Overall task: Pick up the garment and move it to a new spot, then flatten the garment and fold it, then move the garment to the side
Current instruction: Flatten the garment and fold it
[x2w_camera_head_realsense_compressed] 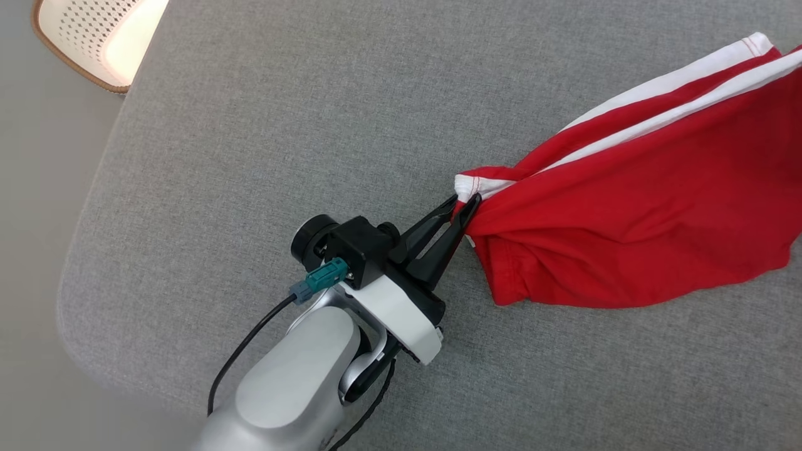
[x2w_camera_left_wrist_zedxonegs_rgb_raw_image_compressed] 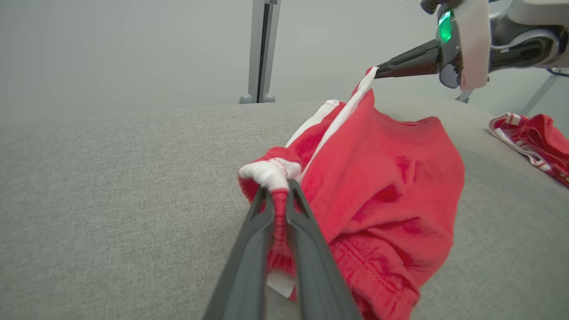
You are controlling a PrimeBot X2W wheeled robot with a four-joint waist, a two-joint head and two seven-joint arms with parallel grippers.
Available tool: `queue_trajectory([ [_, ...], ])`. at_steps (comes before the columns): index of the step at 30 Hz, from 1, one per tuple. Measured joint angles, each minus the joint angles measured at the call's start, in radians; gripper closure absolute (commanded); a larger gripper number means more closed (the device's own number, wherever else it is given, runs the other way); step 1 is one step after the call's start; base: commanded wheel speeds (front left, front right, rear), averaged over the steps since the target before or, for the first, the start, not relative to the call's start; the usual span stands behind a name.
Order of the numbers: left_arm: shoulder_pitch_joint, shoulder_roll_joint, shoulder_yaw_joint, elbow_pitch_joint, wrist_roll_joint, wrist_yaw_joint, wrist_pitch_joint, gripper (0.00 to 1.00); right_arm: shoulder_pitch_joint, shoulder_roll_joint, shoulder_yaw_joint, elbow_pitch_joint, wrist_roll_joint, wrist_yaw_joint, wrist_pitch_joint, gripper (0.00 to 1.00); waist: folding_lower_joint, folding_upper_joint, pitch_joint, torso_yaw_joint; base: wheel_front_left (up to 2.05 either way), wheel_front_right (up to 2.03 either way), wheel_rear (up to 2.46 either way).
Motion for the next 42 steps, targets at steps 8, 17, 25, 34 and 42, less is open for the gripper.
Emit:
queue_trajectory([
  [8,-0.021,-0.002,-0.006,-0.013,-0.019,0.000,0.000,1.00,-0.032,0.020,0.000,0.042,-0.006,0.000,-0.002,1.00,0.0000,0.0000,0.037,0.020,0.00,0.00,0.00],
  [17,-0.031,-0.002,0.019,-0.006,-0.008,0.000,0.000,0.51,-0.071,0.058,0.001,0.103,-0.018,0.000,-0.040,0.00,0.0000,0.0000,0.062,0.012,0.00,0.00,0.00],
  [25,-0.033,-0.004,0.066,0.018,0.065,0.000,0.000,0.00,-0.081,0.130,-0.006,0.200,-0.007,0.000,-0.192,0.00,0.0000,0.0000,0.044,-0.032,0.00,0.00,0.00],
  [34,0.022,0.014,0.220,0.054,0.142,0.011,0.000,0.00,0.056,0.247,-0.153,0.304,0.026,0.000,-0.431,0.00,0.0000,0.0000,-0.050,-0.104,0.00,0.00,0.00],
  [42,0.111,0.029,0.377,0.031,0.145,0.030,0.000,0.00,0.260,0.361,-0.345,0.305,0.021,0.000,-0.538,0.00,0.0000,0.0000,-0.162,-0.188,0.00,0.00,0.00],
])
